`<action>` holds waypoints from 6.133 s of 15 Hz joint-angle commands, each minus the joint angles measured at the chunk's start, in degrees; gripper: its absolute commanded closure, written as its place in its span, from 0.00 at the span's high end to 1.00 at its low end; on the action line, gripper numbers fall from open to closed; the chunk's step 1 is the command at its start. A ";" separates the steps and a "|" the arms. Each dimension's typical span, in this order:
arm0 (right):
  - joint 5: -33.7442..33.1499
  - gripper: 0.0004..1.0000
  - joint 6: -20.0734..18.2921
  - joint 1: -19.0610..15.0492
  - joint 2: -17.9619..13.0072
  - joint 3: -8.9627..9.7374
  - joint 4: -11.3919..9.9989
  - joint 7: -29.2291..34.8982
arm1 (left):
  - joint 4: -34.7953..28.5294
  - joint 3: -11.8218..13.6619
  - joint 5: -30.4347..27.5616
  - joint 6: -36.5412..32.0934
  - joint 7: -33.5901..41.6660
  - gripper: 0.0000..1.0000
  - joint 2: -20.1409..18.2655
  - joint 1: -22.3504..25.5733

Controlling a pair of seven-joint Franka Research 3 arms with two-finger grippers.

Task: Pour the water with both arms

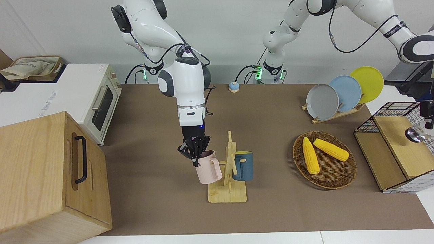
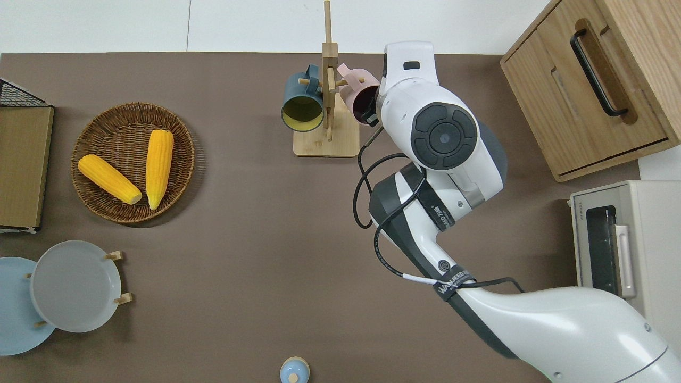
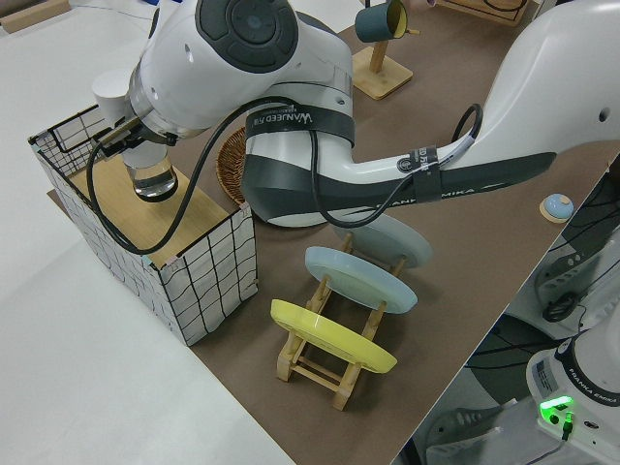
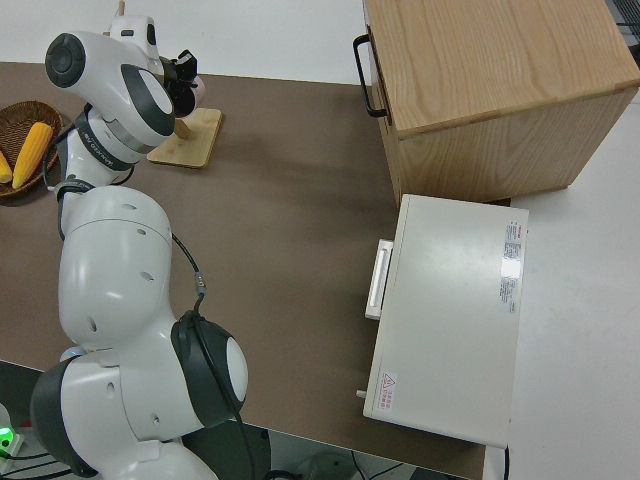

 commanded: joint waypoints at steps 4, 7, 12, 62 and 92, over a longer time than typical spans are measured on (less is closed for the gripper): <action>-0.62 0.00 -1.53 -2.52 -1.70 0.89 -0.83 -0.02 | 0.79 0.08 4.37 -4.43 -5.46 0.00 -4.53 -0.42; -0.62 0.00 -3.03 -4.36 -2.40 1.50 -1.09 -1.33 | 0.87 0.35 4.46 -6.02 -6.42 0.00 -5.33 -0.42; -0.62 0.00 -5.04 -8.49 -5.21 2.12 -3.11 -5.28 | 0.96 -0.18 8.14 -8.21 -10.98 0.00 -6.64 -0.51; 33.75 0.00 -23.35 1.51 -8.39 18.56 -5.66 72.03 | -52.21 -10.82 21.08 -7.16 -46.06 0.00 -51.21 -15.01; 23.37 0.99 -5.92 9.17 10.69 19.43 -2.85 81.63 | -55.99 -10.99 20.19 -7.34 -45.62 0.00 -52.00 -15.80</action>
